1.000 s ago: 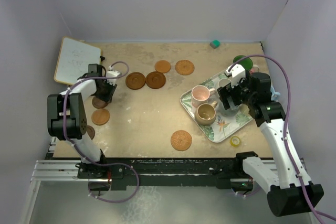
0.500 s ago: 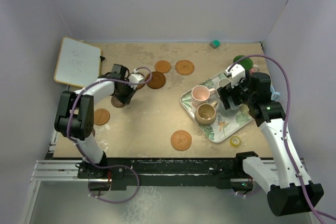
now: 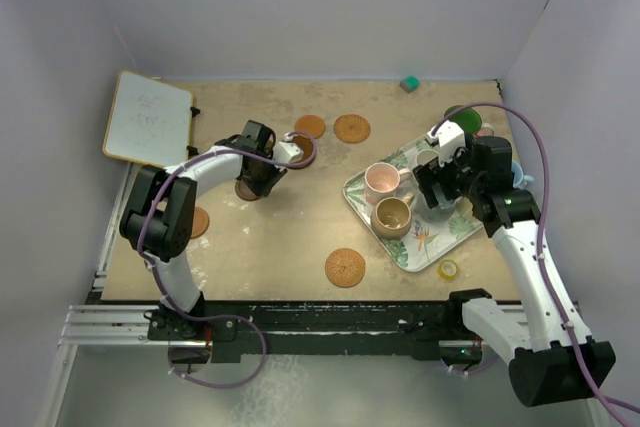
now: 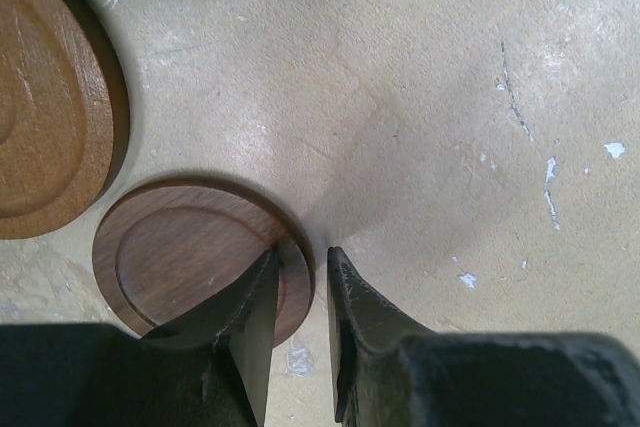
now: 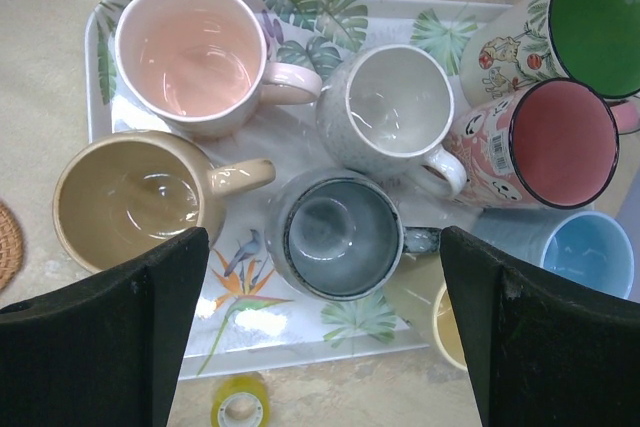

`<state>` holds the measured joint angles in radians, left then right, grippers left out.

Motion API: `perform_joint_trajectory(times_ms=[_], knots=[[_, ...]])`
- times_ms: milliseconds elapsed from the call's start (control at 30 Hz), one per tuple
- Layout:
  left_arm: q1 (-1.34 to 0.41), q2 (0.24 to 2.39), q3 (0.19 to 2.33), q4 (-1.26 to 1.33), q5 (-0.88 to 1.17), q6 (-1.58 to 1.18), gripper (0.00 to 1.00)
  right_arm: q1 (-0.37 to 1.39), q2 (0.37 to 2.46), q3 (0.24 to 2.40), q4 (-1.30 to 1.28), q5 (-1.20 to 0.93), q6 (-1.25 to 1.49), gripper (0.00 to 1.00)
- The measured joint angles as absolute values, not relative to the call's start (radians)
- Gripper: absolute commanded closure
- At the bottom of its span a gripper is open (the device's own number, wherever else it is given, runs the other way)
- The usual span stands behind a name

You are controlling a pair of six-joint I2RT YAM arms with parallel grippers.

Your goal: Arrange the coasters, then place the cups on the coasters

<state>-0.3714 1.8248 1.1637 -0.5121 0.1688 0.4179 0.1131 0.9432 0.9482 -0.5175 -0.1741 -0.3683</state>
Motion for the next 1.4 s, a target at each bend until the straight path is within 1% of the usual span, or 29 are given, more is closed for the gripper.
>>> perform_joint_trajectory(times_ms=[167, 333, 567, 667, 867, 1100, 1267, 1400], knots=[[-0.371, 1.825, 1.166, -0.518, 0.173, 0.411, 0.74, 0.113, 0.943, 0.948, -0.517, -0.175, -0.371, 0.00], [-0.372, 1.823, 1.173, -0.534, 0.183, 0.411, 0.62, 0.113, 0.943, 0.948, -0.517, -0.175, -0.371, 0.00], [-0.379, 1.789, 1.166, -0.603, 0.249, 0.404, 0.49, 0.113, 0.943, 0.948, -0.517, -0.175, -0.371, 0.00], [-0.382, 1.739, 1.158, -0.626, 0.272, 0.404, 0.47, 0.113, 0.943, 0.948, -0.517, -0.175, -0.371, 0.00], [-0.382, 1.624, 1.125, -0.622, 0.270, 0.404, 0.46, 0.113, 0.943, 0.948, -0.518, -0.175, -0.371, 0.00], [-0.381, 1.615, 1.118, -0.586, 0.195, 0.403, 0.48, 0.113, 0.943, 0.948, -0.518, -0.175, -0.371, 0.00], [-0.344, 1.669, 1.143, -0.550, 0.180, 0.392, 0.51, 0.113, 0.943, 0.948, -0.518, -0.175, -0.371, 0.00], [-0.266, 1.769, 1.218, -0.524, 0.201, 0.354, 0.52, 0.113, 0.943, 0.948, -0.518, -0.175, -0.372, 0.00]])
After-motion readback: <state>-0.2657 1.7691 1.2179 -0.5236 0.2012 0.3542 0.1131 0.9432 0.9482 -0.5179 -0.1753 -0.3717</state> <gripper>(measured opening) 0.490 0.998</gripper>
